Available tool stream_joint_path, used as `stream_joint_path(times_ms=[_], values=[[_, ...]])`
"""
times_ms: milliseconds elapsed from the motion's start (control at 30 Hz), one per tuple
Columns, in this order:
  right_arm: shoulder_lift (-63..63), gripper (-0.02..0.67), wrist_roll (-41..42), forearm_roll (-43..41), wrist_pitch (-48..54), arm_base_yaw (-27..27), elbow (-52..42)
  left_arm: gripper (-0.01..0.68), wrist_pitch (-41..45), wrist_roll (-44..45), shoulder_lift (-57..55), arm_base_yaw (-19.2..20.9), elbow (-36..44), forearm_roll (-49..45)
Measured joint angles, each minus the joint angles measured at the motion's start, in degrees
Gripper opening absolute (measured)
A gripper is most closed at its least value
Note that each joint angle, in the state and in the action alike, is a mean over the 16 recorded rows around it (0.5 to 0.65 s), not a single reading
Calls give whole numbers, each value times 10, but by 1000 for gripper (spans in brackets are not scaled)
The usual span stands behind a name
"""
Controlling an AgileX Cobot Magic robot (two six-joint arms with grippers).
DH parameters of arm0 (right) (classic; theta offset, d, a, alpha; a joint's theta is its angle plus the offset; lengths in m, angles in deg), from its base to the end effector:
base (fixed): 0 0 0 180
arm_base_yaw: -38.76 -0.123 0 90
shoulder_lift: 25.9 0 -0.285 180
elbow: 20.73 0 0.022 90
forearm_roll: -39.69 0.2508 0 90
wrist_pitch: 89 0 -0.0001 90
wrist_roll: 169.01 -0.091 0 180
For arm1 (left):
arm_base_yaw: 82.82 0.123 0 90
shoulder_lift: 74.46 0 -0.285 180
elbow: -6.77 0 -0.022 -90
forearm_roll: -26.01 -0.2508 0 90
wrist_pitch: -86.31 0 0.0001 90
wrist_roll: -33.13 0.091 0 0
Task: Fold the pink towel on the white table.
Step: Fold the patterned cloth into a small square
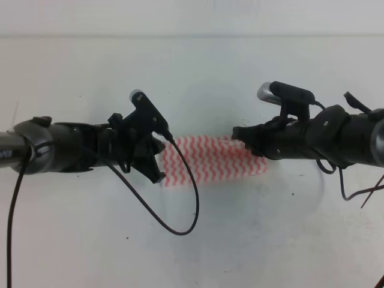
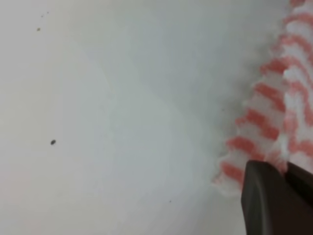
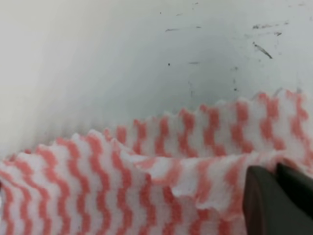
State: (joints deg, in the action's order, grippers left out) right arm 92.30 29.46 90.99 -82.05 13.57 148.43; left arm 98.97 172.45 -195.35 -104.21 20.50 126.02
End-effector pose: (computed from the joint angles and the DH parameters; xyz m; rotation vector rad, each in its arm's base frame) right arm 0.3665 0.1820 0.1710 0.1070 2.4036 0.6004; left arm 0.3708 -0.1664 0.1472 1.2473 1.9216 -0.0918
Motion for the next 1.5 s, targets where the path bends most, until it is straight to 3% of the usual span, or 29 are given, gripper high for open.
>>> stream_joint_path(times_ms=[333, 800, 1033, 1200, 1500], values=[[-2, -17, 0, 0, 2, 0, 0, 35, 2, 3, 1, 0, -1, 0], [1, -16, 0, -1, 2, 0, 0, 283, -4, -2, 1, 0, -21, 0], [0, -17, 0, -2, 3, 0, 0, 342, -24, -38, 10, 0, -59, 0], [-1, -17, 0, -3, 4, 0, 0, 325, -28, -100, 24, 0, -81, 0], [-3, -17, 0, -4, 3, 0, 0, 190, 18, -206, 45, 0, -60, -20]])
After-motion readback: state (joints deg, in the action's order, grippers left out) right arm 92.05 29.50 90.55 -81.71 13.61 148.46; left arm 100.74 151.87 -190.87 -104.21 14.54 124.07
